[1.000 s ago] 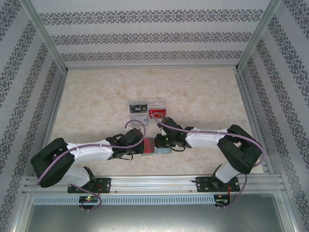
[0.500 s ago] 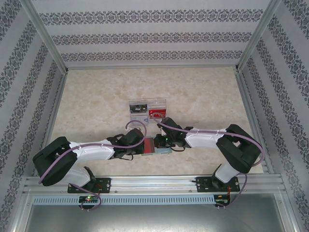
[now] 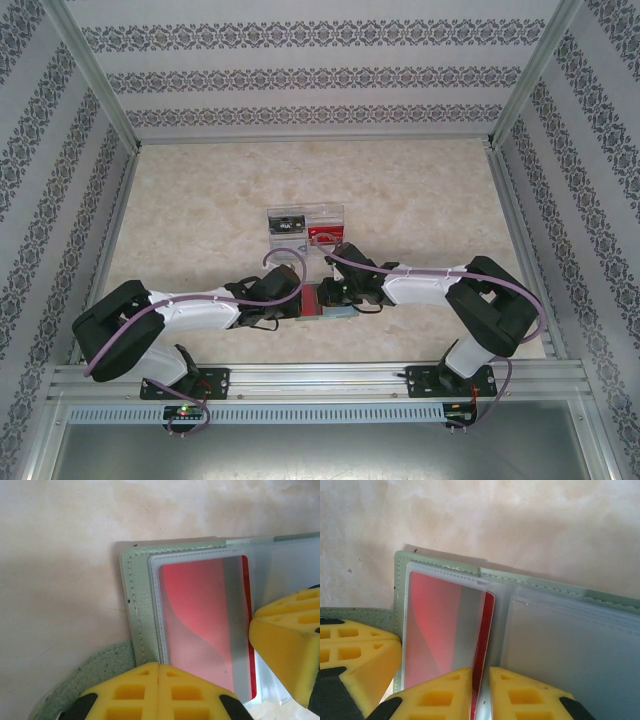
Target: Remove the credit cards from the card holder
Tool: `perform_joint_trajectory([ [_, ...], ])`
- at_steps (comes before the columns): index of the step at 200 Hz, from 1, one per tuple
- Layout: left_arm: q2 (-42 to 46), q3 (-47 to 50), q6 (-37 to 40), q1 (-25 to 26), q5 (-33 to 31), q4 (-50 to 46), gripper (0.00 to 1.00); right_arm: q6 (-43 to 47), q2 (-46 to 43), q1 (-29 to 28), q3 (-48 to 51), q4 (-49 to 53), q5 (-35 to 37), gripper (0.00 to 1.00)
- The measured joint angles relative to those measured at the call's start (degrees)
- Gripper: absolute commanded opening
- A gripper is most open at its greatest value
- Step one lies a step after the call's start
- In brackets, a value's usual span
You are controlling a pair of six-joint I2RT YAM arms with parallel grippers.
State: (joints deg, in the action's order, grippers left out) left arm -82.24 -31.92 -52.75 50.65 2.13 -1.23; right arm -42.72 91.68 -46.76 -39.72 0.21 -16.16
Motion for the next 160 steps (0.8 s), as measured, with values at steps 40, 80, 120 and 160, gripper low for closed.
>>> perform_joint_trajectory([
  [40, -0.5, -0.5, 0.0, 0.4, -0.4, 0.0, 0.0, 0.0, 0.0, 0.0, 0.0, 0.0, 0.0, 0.16],
  [80, -0.6, -0.6, 0.0, 0.7, -0.9, -0.1, 0.0, 0.0, 0.0, 0.0, 0.0, 0.1, 0.0, 0.0],
  [120, -0.8, -1.3, -0.2, 0.8, -1.1, -1.3, 0.0, -0.2, 0.0, 0.0, 0.0, 0.2, 0.2, 0.0],
  [160, -0.8, -1.4, -0.4, 1.1, -1.8, -1.6, 0.0, 0.0, -2.1, 0.8, 0.7, 0.8, 0.2, 0.0],
])
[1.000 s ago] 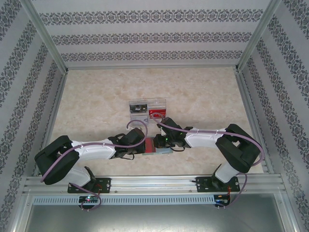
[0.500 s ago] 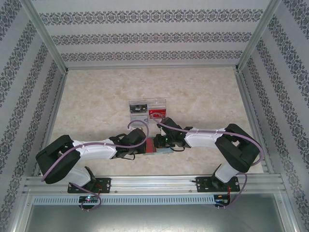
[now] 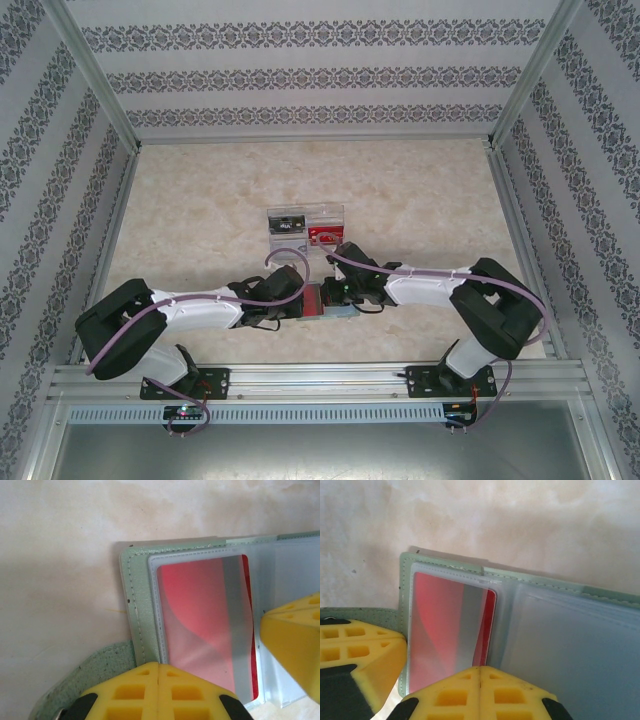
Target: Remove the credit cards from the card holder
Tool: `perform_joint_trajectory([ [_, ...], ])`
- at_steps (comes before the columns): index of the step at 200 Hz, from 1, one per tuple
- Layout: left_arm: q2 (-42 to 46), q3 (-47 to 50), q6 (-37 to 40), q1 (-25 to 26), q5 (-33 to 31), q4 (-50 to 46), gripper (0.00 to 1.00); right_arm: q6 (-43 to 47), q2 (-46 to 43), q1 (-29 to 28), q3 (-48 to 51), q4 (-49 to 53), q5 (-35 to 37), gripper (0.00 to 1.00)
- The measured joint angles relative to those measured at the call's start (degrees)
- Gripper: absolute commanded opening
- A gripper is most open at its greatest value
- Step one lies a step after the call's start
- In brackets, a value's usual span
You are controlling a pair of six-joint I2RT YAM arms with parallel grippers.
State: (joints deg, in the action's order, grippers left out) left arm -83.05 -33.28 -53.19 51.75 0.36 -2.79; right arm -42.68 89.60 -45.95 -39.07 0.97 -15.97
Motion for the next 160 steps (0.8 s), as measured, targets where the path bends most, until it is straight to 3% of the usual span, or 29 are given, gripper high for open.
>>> perform_joint_trajectory([
  [69, 0.0, -0.2, 0.0, 0.0, -0.1, -0.4, 0.0, 0.7, -2.6, 1.6, 1.4, 1.0, 0.0, 0.0],
  [160, 0.1, -3.2, 1.4, 0.0, -0.2, -3.9, 0.02, 1.0, -2.6, 1.6, 1.4, 1.4, 0.2, 0.14],
])
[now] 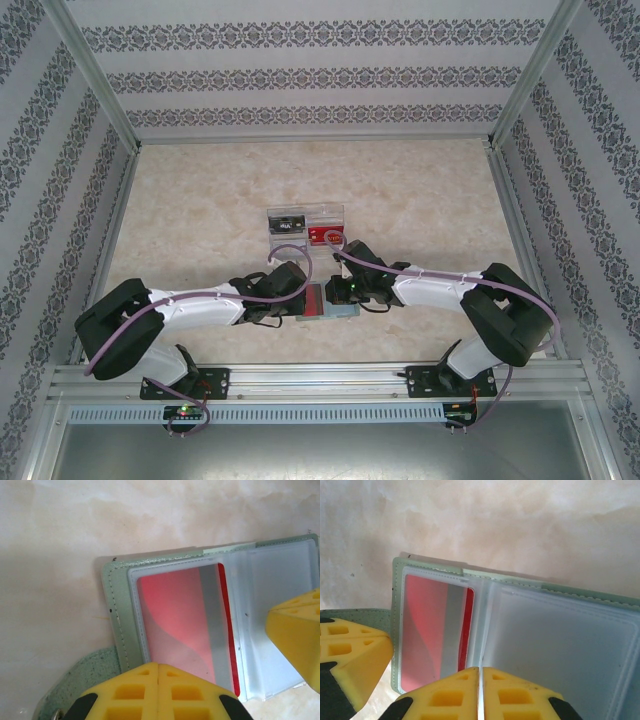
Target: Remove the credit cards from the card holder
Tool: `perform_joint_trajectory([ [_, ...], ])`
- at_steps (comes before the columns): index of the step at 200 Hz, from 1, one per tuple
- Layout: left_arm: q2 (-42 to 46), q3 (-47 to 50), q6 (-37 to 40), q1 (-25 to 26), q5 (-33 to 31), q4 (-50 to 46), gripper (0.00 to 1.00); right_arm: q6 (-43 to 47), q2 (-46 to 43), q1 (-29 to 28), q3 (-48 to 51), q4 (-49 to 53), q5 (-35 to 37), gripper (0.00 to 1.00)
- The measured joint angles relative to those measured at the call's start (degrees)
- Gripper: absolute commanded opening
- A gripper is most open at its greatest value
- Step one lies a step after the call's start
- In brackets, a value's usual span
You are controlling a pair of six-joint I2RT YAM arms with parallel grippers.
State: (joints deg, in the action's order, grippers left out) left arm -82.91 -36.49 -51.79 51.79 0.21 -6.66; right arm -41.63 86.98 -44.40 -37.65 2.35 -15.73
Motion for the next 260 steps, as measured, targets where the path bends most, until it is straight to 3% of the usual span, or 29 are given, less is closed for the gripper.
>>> perform_joint_trajectory([
  [76, -1.6, -0.1, 0.0, 0.0, 0.0, -0.4, 0.03, 2.9, -4.8, 0.6, 1.6, 4.8, 6.2, 0.14],
  [177, -2.0, -0.4, 0.0, 0.4, 0.0, -0.4, 0.04, 3.0, -3.9, 1.6, 4.0, 2.3, 6.9, 0.12],
  [260, -3.0, -1.3, 0.6, 0.8, -0.2, -0.5, 0.15, 3.0, -3.8, 1.6, 4.1, 1.9, 6.8, 0.12],
])
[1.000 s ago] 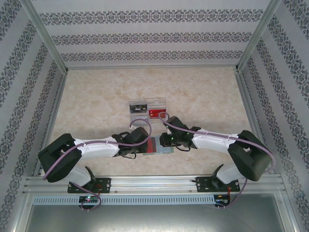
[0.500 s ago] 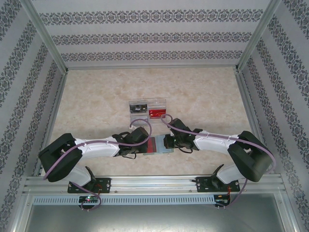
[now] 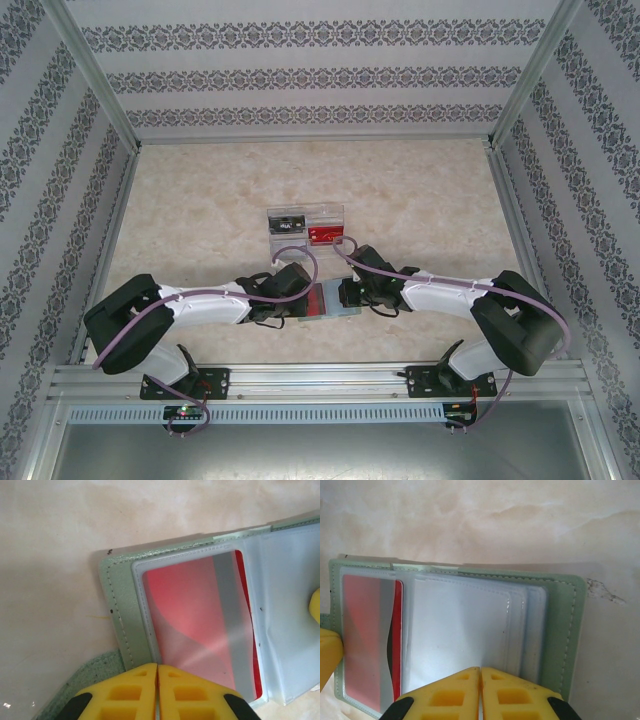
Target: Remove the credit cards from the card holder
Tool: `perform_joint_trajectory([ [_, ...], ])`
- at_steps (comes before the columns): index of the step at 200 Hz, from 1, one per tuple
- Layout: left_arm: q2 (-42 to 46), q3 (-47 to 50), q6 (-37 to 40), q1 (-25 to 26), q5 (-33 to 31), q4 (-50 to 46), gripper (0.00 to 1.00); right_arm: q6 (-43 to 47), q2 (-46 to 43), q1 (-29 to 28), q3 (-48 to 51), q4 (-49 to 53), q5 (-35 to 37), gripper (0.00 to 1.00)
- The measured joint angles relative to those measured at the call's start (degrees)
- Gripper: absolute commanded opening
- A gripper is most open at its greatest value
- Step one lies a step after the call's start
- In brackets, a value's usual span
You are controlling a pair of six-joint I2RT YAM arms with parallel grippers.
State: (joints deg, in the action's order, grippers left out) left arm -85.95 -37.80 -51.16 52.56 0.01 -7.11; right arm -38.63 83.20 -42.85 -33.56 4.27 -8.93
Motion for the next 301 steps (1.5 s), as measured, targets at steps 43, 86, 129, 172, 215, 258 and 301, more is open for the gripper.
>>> perform_joint_trajectory([
  [43, -0.3, -0.5, 0.2, 0.3, 0.2, 0.0, 0.15, 0.0, 0.0, 0.0, 0.0, 0.0, -0.1, 0.12],
  [86, -0.3, -0.5, 0.2, 0.3, 0.2, 0.0, 0.1, 0.0, 0.0, 0.0, 0.0, 0.0, -0.1, 0.12],
  [129, -0.6, -0.6, 0.3, 0.3, 0.2, 0.0, 0.1, 0.0, 0.0, 0.0, 0.0, 0.0, -0.1, 0.12],
  [172, -1.0, -1.0, 0.4, 0.3, 0.2, 0.0, 0.11, 0.0, 0.0, 0.0, 0.0, 0.0, -0.1, 0.12],
  [215, -1.2, -1.1, 0.4, 0.3, 0.2, 0.0, 0.1, 0.0, -0.3, 0.0, 0.0, 0.3, -0.1, 0.15],
  [258, -1.4, -1.2, 0.4, 0.4, 0.2, 0.1, 0.09, 0.1, -4.0, 0.0, -0.1, 3.7, 0.5, 0.19],
  [301, -1.5, -1.2, 0.4, 0.6, 0.2, 0.2, 0.08, 0.2, -4.7, -1.8, -1.5, 3.4, -0.6, 0.21],
])
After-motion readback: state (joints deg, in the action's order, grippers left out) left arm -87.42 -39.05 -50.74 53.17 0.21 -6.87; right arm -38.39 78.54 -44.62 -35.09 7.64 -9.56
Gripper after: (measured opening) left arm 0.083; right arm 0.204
